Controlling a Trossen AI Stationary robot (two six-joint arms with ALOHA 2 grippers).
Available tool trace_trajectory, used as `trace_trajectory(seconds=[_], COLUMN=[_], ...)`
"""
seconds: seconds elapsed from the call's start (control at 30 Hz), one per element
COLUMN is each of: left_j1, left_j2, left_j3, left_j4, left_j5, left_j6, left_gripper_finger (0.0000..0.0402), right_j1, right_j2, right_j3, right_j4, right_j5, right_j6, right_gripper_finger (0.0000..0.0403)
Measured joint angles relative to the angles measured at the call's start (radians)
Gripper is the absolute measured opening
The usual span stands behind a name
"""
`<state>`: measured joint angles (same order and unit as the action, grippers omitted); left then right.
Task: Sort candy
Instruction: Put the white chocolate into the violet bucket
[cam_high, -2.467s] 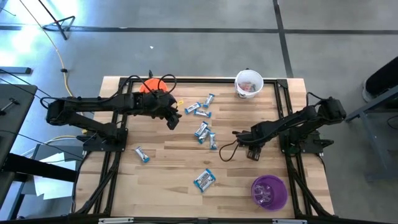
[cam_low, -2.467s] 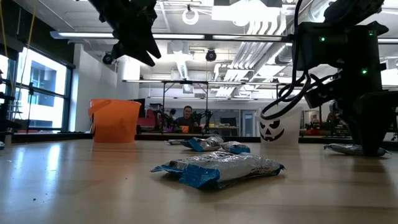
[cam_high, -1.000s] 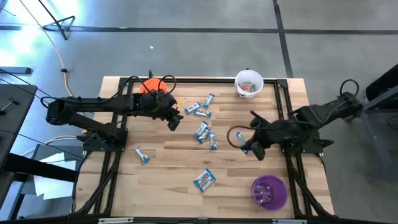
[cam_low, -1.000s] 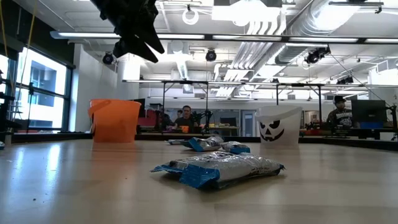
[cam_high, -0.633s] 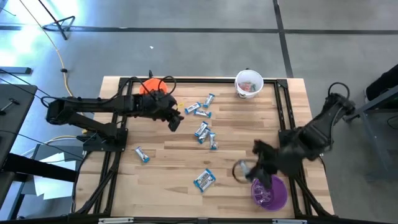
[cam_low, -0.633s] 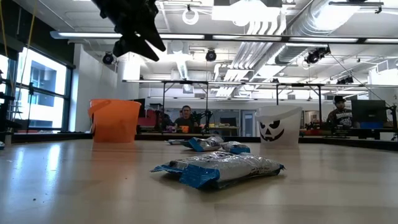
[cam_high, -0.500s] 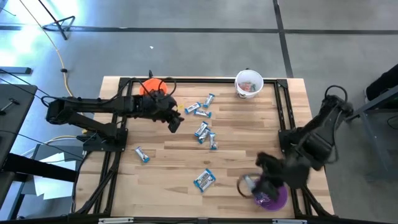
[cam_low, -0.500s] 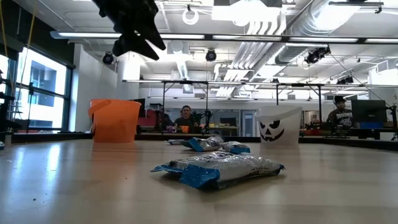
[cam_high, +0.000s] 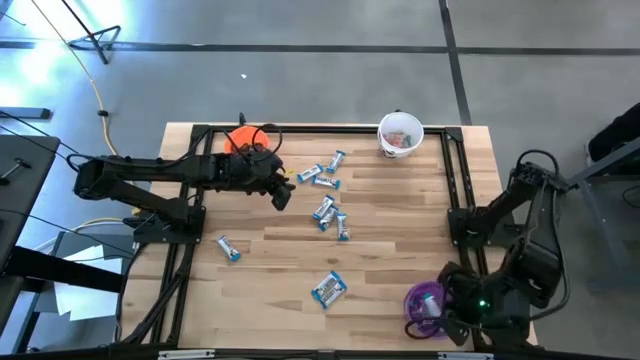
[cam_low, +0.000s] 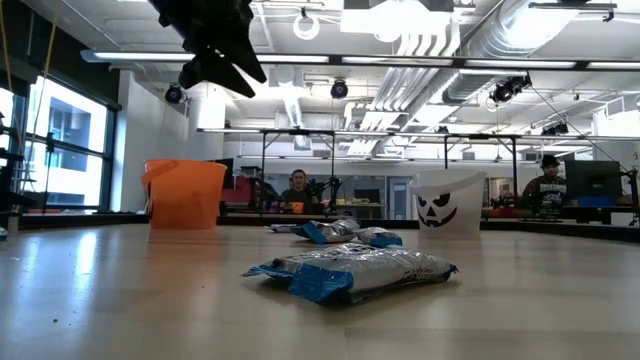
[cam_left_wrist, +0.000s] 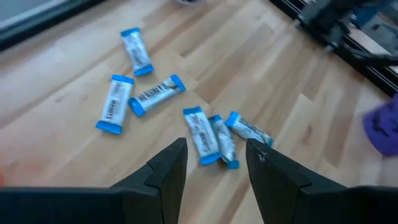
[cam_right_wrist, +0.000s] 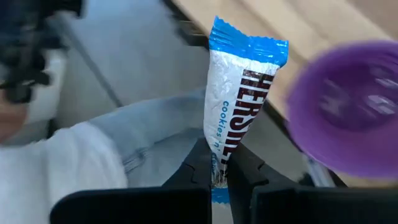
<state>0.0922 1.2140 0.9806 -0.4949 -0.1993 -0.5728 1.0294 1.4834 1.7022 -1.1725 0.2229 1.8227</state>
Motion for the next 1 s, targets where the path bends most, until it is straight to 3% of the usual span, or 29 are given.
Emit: trace_trajectory(seconds=[0.13, 0.3, 0.53, 0.7, 1.0], left_j1=[0.022, 0.044, 0.088, 0.106, 0.088], left_j2=[0.0, 0.0, 0.0, 0.0, 0.0], left_j3=[0.0, 0.0, 0.0, 0.0, 0.0], left_j4=[0.0, 0.0, 0.005, 0.039, 0.053], left_j5=[-0.021, -0.005, -0.002, 0.028, 0.037], left_j6=[0.0, 0.01, 0.026, 0.026, 0.024], left_gripper_finger=[0.0152, 0.0152, 0.0152, 0.0152, 0.0152], right_j1=[0.035, 0.054, 0.053, 0.053, 0.052], right_j2=[0.0, 0.0, 0.0, 0.0, 0.0], right_j3=[-0.001, -0.042, -0.094, -0.122, -0.128], right_j4=[-0.121, -0.141, -0.15, -0.155, -0.142], right_j5=[-0.047, -0.059, -0.096, -0.177, -0.172], right_j6=[0.155, 0.305, 0.375, 0.395, 0.389], right_gripper_finger=[0.0005, 0.0005, 0.0008, 0.0053, 0.0137])
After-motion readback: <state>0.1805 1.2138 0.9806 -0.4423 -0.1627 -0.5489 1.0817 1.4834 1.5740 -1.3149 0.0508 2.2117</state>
